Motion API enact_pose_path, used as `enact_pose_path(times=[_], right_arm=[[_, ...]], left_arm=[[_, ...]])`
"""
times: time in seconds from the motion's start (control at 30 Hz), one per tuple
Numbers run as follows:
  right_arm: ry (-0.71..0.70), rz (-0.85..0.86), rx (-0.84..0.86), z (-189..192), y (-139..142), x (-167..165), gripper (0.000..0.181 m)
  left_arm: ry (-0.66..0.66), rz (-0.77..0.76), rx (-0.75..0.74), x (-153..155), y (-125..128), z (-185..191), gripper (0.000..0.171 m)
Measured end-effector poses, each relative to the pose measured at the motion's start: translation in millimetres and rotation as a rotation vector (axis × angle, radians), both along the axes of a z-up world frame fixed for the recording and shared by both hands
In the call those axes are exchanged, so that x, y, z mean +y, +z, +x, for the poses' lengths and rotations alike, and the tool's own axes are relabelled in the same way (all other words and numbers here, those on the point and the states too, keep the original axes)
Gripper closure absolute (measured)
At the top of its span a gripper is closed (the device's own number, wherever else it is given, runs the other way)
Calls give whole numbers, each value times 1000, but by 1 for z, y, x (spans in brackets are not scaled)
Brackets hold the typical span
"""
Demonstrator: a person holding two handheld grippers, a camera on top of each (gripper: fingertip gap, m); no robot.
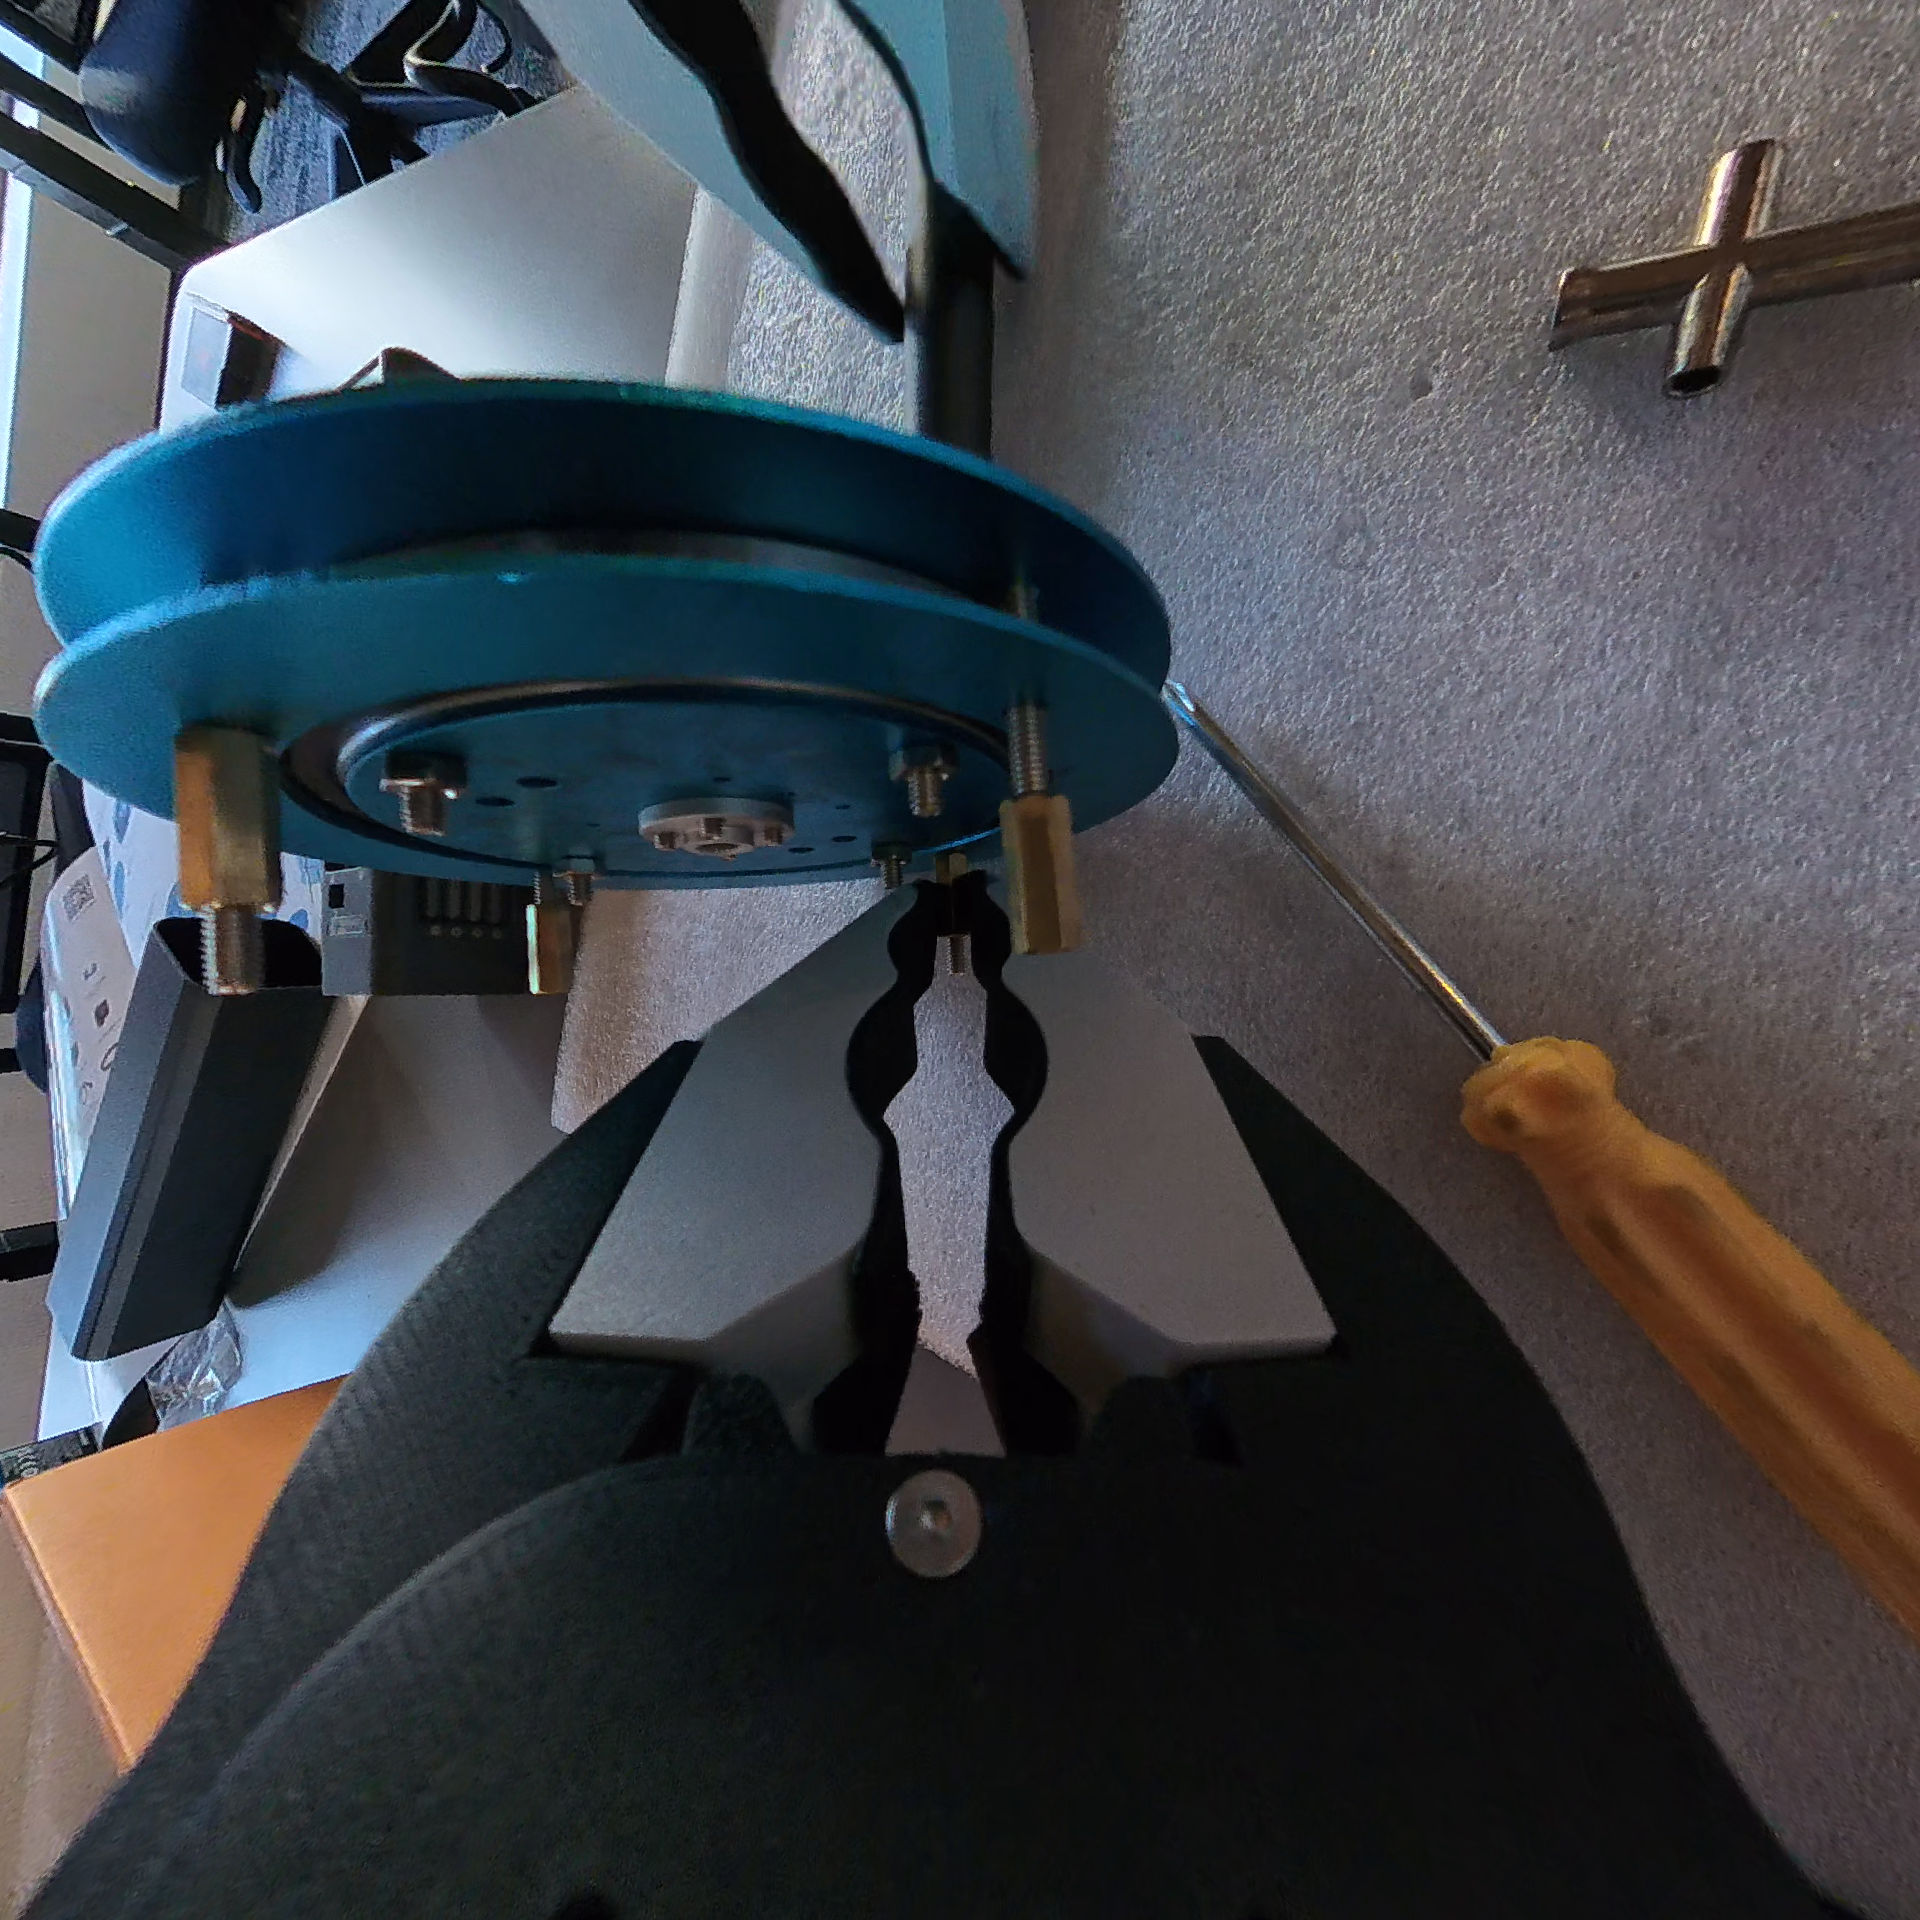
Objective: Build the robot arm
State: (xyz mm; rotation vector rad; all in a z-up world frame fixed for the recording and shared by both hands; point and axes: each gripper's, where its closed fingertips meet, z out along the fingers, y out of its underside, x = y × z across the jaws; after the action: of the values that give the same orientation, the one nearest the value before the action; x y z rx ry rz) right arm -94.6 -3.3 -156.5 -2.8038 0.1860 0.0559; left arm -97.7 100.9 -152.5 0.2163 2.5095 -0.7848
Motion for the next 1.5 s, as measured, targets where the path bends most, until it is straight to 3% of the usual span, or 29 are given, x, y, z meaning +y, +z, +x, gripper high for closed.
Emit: enact_pose_path(times=[0.13,0.27,0.37,0.47,0.53,0.77,1.07,1.27,1.5], right_arm=[[-17,71,-66,0,13,4,137],[-89,365,-176,-4,48,39,124],[-95,609,-274,-24,70,68,123],[-84,649,-377,-31,67,76,128],[-64,699,-351,-38,68,86,127],[-108,709,-347,-28,71,98,118],[-117,697,-327,-26,56,113,121],[-105,664,-362,-12,51,123,131],[-180,609,-602,14,54,128,156]], left_arm=[[0,-6,0,0,0,0,167],[5,-14,7,0,0,0,167],[9,-19,10,0,0,1,167],[9,-13,9,0,0,1,167],[9,-2,7,0,0,1,168],[50,39,-21,9,8,4,157],[154,12,-75,36,33,5,144],[161,0,-73,39,35,7,146],[236,-38,-96,33,39,23,158]])
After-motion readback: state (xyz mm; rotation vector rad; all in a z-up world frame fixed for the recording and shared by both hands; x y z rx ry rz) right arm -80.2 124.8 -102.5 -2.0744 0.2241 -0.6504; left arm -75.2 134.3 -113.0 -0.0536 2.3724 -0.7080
